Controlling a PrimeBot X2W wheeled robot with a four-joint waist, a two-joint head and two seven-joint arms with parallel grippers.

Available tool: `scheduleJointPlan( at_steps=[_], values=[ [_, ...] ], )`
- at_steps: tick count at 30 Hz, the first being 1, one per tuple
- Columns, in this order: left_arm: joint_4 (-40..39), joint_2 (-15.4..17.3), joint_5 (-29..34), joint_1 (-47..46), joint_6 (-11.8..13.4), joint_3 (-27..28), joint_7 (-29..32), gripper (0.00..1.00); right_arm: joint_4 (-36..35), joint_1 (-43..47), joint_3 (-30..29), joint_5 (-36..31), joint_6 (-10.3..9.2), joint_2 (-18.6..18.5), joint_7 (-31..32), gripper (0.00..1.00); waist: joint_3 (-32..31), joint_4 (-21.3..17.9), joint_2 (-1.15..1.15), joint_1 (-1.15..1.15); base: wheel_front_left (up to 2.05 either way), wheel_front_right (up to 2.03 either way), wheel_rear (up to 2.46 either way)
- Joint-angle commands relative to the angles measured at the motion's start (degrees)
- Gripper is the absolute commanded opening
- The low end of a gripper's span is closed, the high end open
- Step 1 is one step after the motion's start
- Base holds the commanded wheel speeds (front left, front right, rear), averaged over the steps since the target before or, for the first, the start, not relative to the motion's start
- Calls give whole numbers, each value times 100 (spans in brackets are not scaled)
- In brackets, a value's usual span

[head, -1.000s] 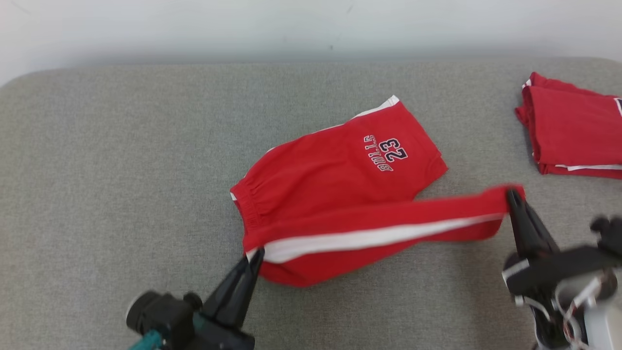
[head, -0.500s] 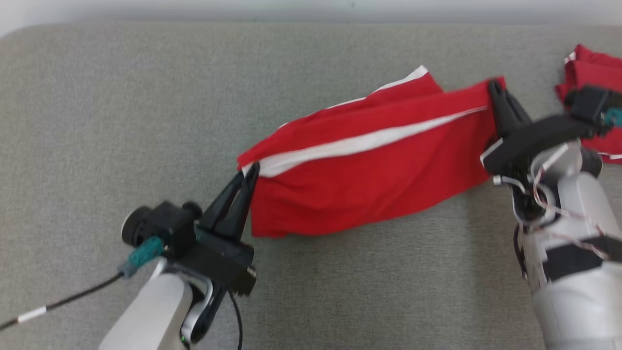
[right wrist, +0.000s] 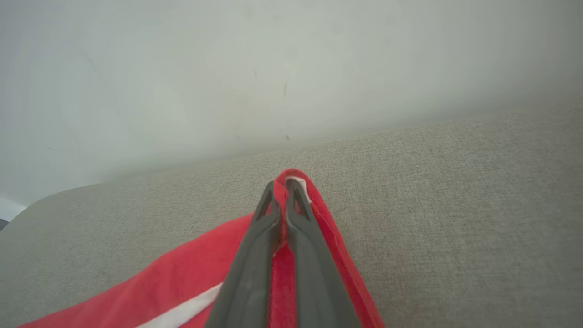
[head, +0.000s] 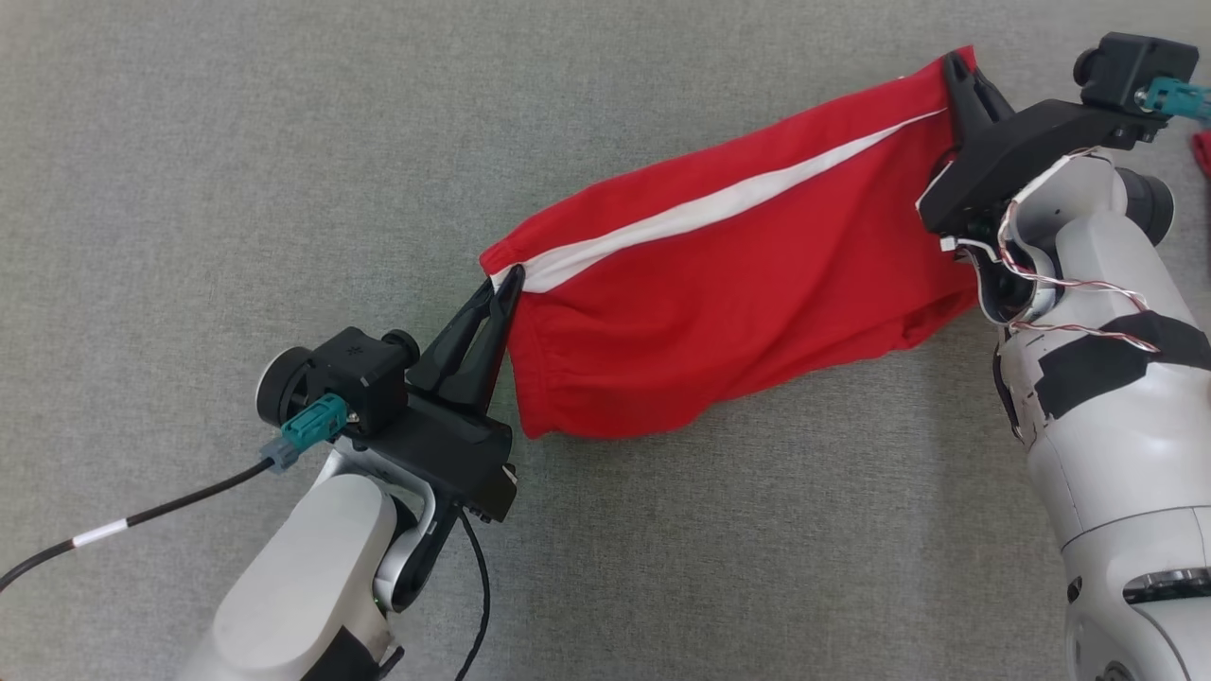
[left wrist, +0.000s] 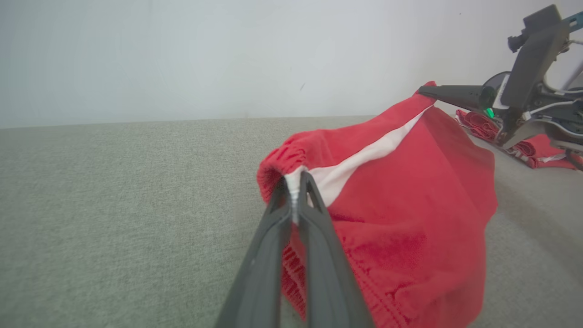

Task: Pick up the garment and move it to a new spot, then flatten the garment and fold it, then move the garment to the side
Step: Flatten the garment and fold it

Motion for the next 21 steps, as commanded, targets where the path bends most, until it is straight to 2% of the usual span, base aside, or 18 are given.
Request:
scheduleJointPlan(
  at_steps=[1,2,12,17,21],
  values=[
    [33,-1,24,-94,11,11,-16,92,77,-79,42,-54,-15,-17,-93,57,16,22,-1,-1,0,0,0],
    [65,-13,34,-95,11,9,-16,100,166,-108,77,-67,-15,-37,-173,100,9,21,-1,-1,0,0,0],
    [109,2,161,228,11,219,-16,100,716,-28,530,240,-15,-88,-720,100,-279,-134,-1,-1,0,0,0],
    [-66,-47,334,608,11,604,-16,100,783,161,787,461,-15,-176,-921,100,-491,-175,-1,-1,0,0,0],
    [-409,-146,641,996,12,1174,-16,100,804,390,970,656,-16,-348,-1038,100,-665,-145,-1,-1,0,0,0]
  ],
)
